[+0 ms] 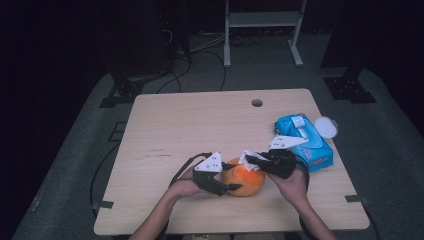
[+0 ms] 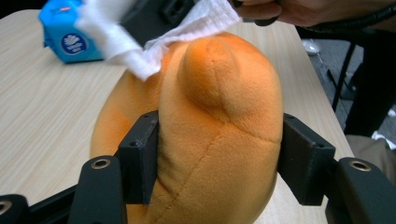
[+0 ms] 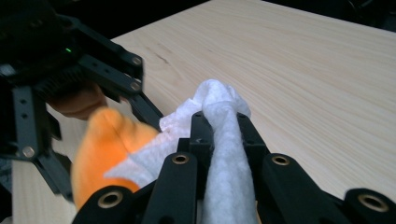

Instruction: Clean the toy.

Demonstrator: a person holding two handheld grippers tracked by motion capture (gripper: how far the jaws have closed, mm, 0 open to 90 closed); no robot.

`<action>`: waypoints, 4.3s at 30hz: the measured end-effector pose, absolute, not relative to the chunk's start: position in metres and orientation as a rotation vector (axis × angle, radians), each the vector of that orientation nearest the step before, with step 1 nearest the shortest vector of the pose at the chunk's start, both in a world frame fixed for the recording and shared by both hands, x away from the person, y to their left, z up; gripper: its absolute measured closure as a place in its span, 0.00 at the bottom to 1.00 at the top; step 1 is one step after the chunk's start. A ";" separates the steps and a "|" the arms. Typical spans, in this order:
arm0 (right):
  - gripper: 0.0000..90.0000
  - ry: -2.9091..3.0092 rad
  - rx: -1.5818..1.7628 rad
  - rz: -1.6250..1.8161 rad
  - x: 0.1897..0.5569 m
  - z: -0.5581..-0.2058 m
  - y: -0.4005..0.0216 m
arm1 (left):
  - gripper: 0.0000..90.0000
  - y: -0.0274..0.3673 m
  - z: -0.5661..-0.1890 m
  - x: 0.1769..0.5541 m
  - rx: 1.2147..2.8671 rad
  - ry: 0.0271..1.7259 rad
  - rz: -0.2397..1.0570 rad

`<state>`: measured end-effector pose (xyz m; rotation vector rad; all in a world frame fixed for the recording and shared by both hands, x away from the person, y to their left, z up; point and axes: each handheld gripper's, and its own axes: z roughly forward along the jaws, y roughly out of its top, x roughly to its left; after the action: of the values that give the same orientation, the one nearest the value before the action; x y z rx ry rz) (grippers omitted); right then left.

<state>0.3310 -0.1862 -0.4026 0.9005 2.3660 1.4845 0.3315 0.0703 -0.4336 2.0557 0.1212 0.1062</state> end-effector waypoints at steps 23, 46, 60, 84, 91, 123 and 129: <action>0.88 2.272 0.980 1.550 0.328 -0.403 -0.221 | 0.41 0.098 -0.439 0.358 1.926 0.359 0.005; 0.89 2.340 0.751 1.576 0.316 -0.390 -0.166 | 0.40 0.071 -0.436 0.346 1.952 0.345 0.065; 0.88 2.304 0.951 1.550 0.333 -0.404 -0.204 | 0.12 0.091 -0.440 0.361 1.963 0.253 0.068; 0.88 2.238 1.058 1.620 0.357 -0.400 -0.203 | 0.45 0.098 -0.396 0.364 2.129 0.231 0.323; 0.88 2.185 1.055 1.631 0.358 -0.392 -0.200 | 0.45 0.081 -0.411 0.359 2.217 0.275 0.434; 0.87 2.538 0.859 1.601 0.314 -0.422 -0.208 | 0.20 0.059 -0.414 0.366 2.161 0.231 -0.010; 0.86 2.503 0.888 1.581 0.307 -0.418 -0.232 | 0.28 0.055 -0.424 0.361 2.187 0.239 -0.029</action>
<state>0.3066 -0.2325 -0.4182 0.8875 2.5025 1.5807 0.3610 0.0553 -0.4242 2.1874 0.2391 -0.0292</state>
